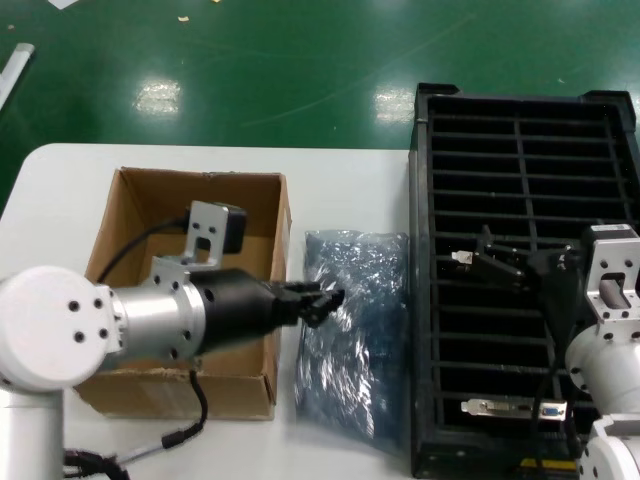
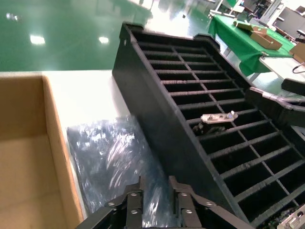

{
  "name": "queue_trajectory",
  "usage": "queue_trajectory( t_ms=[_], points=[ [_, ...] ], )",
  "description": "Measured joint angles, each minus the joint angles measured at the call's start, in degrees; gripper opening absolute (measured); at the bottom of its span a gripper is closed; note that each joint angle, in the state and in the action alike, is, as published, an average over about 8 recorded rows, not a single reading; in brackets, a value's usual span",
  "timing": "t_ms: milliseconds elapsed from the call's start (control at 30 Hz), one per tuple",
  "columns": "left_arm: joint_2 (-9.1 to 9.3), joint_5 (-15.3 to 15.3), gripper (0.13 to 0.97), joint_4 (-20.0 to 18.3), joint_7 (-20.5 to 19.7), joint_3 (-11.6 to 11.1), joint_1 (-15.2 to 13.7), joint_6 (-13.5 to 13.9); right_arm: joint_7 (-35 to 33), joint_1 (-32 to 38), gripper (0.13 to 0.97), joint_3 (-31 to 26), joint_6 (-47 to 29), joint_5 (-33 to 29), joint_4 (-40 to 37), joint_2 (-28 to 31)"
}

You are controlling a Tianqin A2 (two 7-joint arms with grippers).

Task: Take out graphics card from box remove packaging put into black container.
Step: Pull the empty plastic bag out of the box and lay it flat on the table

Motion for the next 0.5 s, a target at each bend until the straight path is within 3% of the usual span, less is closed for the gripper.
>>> queue_trajectory(
  t_ms=[267, 400, 500],
  points=[
    [-3.05, 4.57, 0.320, -10.25, 0.35, 2.14, -1.11, 1.15, 0.02, 0.00, 0.966, -0.01, 0.00, -0.01, 0.00, 0.01],
    [-4.14, 9.62, 0.400, -16.84, 2.17, 4.00, -1.95, 0.95, 0.02, 0.00, 0.966, -0.01, 0.00, -0.01, 0.00, 0.01],
    [-4.42, 15.26, 0.447, -21.03, 3.92, 5.65, -2.19, -0.52, 0.02, 0.00, 0.966, -0.01, 0.00, -0.01, 0.00, 0.01]
  ],
)
